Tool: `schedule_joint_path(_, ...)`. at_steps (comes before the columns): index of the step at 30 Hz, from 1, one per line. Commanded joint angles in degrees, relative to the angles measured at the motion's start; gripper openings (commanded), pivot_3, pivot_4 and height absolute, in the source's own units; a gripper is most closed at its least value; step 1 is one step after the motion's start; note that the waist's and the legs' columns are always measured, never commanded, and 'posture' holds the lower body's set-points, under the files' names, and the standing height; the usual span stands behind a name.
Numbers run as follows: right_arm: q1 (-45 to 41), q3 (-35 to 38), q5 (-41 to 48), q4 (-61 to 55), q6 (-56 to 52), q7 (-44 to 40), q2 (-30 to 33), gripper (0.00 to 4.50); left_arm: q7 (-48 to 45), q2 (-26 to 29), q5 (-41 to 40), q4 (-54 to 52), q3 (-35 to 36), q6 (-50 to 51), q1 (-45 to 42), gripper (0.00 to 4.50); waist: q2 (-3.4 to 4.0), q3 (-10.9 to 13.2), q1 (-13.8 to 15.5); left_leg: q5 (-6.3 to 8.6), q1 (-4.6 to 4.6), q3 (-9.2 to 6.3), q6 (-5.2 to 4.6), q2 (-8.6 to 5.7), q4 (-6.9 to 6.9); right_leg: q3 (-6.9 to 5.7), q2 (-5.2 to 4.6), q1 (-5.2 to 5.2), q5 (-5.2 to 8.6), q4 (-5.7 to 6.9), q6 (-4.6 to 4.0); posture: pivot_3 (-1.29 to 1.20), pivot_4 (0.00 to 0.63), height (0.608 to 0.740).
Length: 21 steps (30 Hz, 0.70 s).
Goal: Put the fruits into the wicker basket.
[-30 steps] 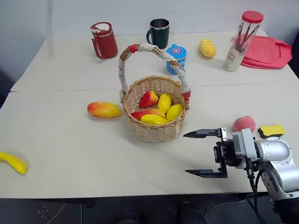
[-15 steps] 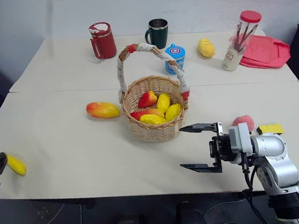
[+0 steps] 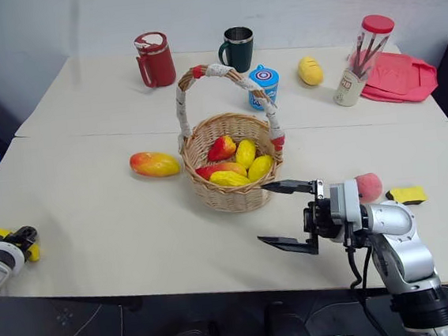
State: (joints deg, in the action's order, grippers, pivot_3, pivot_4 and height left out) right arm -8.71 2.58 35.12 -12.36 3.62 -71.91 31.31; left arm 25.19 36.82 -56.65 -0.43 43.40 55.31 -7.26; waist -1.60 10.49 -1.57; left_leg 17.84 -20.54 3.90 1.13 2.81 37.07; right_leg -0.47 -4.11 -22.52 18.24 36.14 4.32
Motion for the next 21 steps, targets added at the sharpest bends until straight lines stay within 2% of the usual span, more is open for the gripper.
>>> schedule_joint_path(1, 0.50, 1.59, -0.29, -1.08, 0.94, 0.89, 0.33, 4.50, -11.68, 0.56, 1.50, -6.00, 1.12, -6.64, 2.14, 1.01, -0.01, 0.00, 0.00, -0.01, 0.00, -0.02, 0.01, 0.01, 0.00, -0.01, -0.01, 0.00, 0.00, 0.00, -0.01, 0.00, 0.150, 0.740)
schedule_joint_path(2, 1.13, 2.29, -0.44, -1.05, 1.07, 1.64, 0.32, 4.50, -15.86, 1.49, 2.19, -8.77, 1.35, -7.95, 4.58, 0.69, -0.05, -0.02, -0.02, -0.01, -0.01, -0.04, 0.01, 0.01, 0.00, -0.03, -0.02, 0.01, 0.00, 0.00, -0.01, 0.00, 0.150, 0.740)
schedule_joint_path(3, 1.82, 2.97, -0.50, -1.02, 1.07, 2.39, 0.29, 4.50, -20.20, 2.57, 2.90, -10.92, 1.63, -9.34, 6.91, 0.57, -0.05, -0.03, -0.08, -0.01, -0.04, -0.06, 0.02, 0.01, -0.04, -0.04, -0.05, 0.00, 0.01, -0.04, -0.02, 0.00, 0.150, 0.740)
schedule_joint_path(6, 4.08, 6.02, -0.27, -0.79, 0.67, 5.84, 0.05, 4.50, -36.34, 6.42, 3.68, -18.14, 3.13, -14.55, 13.52, 0.57, -0.02, -0.01, -0.13, -0.04, -0.12, -0.07, 0.25, 0.00, -0.15, -0.06, -0.11, -0.06, 0.08, -0.17, -0.16, 0.00, 0.150, 0.740)
schedule_joint_path(8, 4.80, 7.85, -0.72, -0.15, 0.88, 7.30, 0.44, 4.50, -51.85, 9.27, 5.13, -24.32, 2.45, -21.15, 18.03, 0.57, 0.04, 0.02, -0.14, -0.02, -0.19, -0.06, 0.27, -0.01, -0.18, -0.08, -0.16, -0.13, 0.13, -0.21, -0.24, 0.00, 0.150, 0.740)
schedule_joint_path(10, 4.63, 9.57, -1.77, 1.33, 1.97, 7.07, 1.86, 4.50, -68.94, 16.40, 8.90, -30.48, -1.82, -24.81, 25.22, 0.57, 0.07, 0.02, -0.09, 0.03, -0.33, -0.07, 0.34, -0.03, -0.17, -0.11, -0.21, -0.23, 0.17, -0.24, -0.32, 0.00, 0.150, 0.740)
schedule_joint_path(11, 4.59, 10.15, -1.93, 1.67, 2.11, 7.09, 2.18, 4.50, -74.30, 19.33, 10.47, -31.75, -4.38, -26.64, 26.08, 0.57, 0.20, 0.05, -0.08, 0.11, -0.41, -0.11, 0.44, -0.05, -0.15, -0.15, -0.24, -0.25, 0.21, -0.30, -0.39, 0.00, 0.150, 0.740)
schedule_joint_path(13, 4.82, 10.33, -2.07, 1.76, 2.11, 7.04, 2.68, 4.50, -77.80, 23.74, 11.04, -31.61, -11.41, -27.71, 20.29, 0.57, 0.68, 0.11, 0.12, 0.16, -0.47, -0.09, 0.32, -0.22, -0.14, -0.15, -0.41, -0.25, 0.33, -0.33, -0.61, 0.00, 0.150, 0.740)
schedule_joint_path(15, 4.98, 10.28, -2.26, 1.51, 2.06, 7.06, 2.81, 4.50, -78.74, 25.40, 10.85, -29.66, -20.91, -26.39, 8.74, 0.57, 0.81, 0.11, 0.34, 0.19, -0.52, -0.03, 0.00, -0.22, -0.14, -0.19, -0.44, -0.23, 0.39, -0.33, -0.72, 0.00, 0.150, 0.740)
schedule_joint_path(18, 5.27, 10.27, -2.45, 0.88, 2.15, 7.52, 2.72, 4.50, -80.40, 22.44, 13.39, -25.51, -32.60, -25.02, -6.54, 0.57, 0.81, 0.11, 0.46, -0.11, -0.52, -0.07, -0.26, -0.13, -0.09, -0.30, -0.31, -0.17, 0.10, -0.20, -0.19, 0.00, 0.150, 0.740)
schedule_joint_path(21, 8.70, 9.97, -1.74, -3.18, 1.58, 7.13, 3.02, 4.50, -79.77, 16.00, 19.34, -14.69, -42.31, -23.31, -20.91, 0.57, 0.81, 0.11, -0.12, -0.14, -0.53, 0.06, -0.32, -0.15, 0.01, -0.20, -0.16, -0.18, -0.06, -0.15, 0.10, 0.00, 0.150, 0.740)
